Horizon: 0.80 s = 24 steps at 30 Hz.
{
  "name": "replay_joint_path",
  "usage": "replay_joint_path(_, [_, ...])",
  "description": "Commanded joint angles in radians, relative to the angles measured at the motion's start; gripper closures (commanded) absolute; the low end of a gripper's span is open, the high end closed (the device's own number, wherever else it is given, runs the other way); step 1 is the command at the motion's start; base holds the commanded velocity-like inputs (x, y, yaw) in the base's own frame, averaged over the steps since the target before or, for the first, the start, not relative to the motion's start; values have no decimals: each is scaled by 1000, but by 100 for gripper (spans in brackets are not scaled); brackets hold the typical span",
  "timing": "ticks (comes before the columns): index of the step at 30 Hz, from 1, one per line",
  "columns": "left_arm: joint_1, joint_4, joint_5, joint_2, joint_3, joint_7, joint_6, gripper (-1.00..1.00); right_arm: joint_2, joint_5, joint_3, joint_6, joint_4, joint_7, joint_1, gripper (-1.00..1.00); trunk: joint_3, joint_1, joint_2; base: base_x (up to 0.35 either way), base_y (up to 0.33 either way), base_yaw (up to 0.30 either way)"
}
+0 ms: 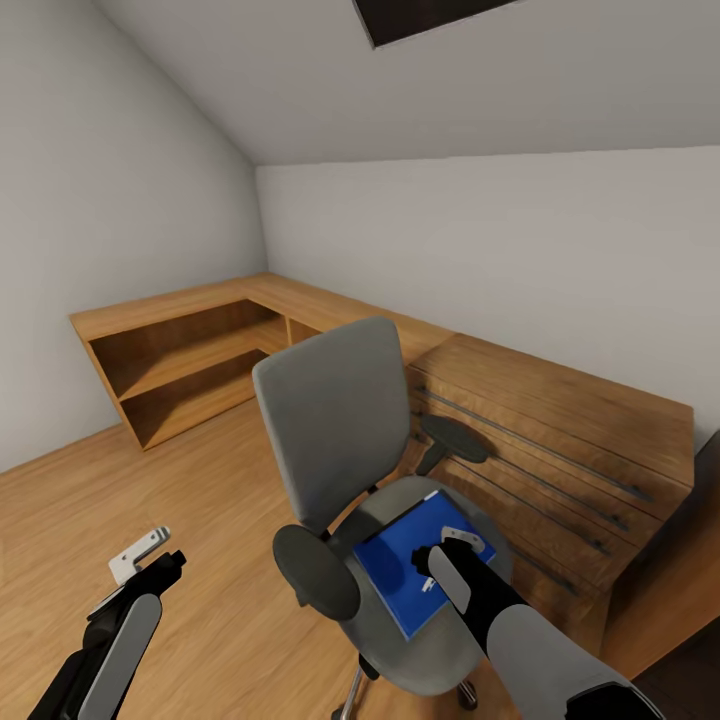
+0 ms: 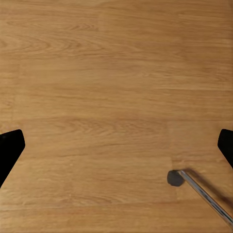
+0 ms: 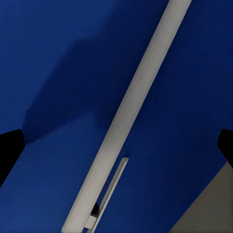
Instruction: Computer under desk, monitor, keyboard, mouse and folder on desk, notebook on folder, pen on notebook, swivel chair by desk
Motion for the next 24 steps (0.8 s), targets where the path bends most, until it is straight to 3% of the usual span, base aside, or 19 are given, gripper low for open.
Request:
replay_joint_path(1, [-1, -2, 6, 0, 0, 6, 4, -100, -1, -9, 8, 4, -2, -9, -1, -100, -1, 0, 0, 0, 0, 0])
replay_joint_path(8, [-1, -2, 6, 1, 0, 6, 4, -100, 0, -8, 8, 2, -3, -11, -1, -100, -1, 0, 0, 0, 0, 0])
replay_joint_path(9, [-1, -2, 6, 1, 0, 6, 4, -100, 0, -8, 8, 2, -3, -11, -1, 100, -1, 0, 0, 0, 0, 0])
replay_joint_path(24, [-1, -2, 6, 1, 0, 6, 4, -100, 0, -8, 8, 2, -6, -12, -1, 100, -1, 0, 0, 0, 0, 0])
